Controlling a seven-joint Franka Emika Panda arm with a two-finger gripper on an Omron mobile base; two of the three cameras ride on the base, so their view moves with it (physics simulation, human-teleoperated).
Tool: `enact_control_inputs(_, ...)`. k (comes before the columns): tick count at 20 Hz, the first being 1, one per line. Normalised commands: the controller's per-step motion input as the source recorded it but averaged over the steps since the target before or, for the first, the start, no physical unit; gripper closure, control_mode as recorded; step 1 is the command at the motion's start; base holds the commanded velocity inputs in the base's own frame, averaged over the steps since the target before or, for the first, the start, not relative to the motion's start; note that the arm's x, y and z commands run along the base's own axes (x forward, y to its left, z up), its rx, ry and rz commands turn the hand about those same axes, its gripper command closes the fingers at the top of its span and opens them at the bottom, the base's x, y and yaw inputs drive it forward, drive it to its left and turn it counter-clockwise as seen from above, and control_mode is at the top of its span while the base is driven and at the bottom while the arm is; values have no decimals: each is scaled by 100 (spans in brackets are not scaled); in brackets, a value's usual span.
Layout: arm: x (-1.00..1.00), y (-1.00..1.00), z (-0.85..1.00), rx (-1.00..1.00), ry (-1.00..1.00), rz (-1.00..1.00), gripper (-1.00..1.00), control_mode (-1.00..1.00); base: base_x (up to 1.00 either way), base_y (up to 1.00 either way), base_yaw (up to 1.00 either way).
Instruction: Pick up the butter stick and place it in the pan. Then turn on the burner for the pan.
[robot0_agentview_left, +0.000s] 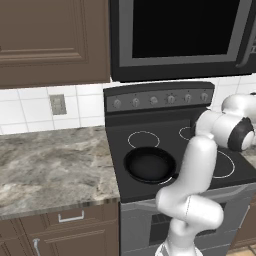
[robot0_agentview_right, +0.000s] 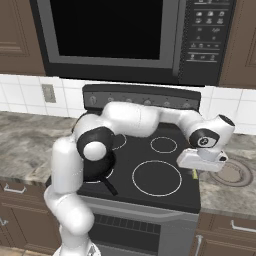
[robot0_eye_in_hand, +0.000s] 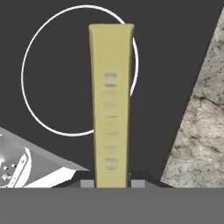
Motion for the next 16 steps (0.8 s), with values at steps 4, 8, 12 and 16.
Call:
enact_control_inputs(4, -13, 63, 29, -2, 0, 0, 100, -100, 0, 0, 0)
enact_control_inputs(8, -15, 56, 31, -2, 0, 0, 100, -100, 0, 0, 0)
enact_control_inputs(12, -17, 58, 30, -3, 0, 0, 100, -100, 0, 0, 0)
enact_control_inputs(16, -12, 64, 23, -2, 0, 0, 100, -100, 0, 0, 0)
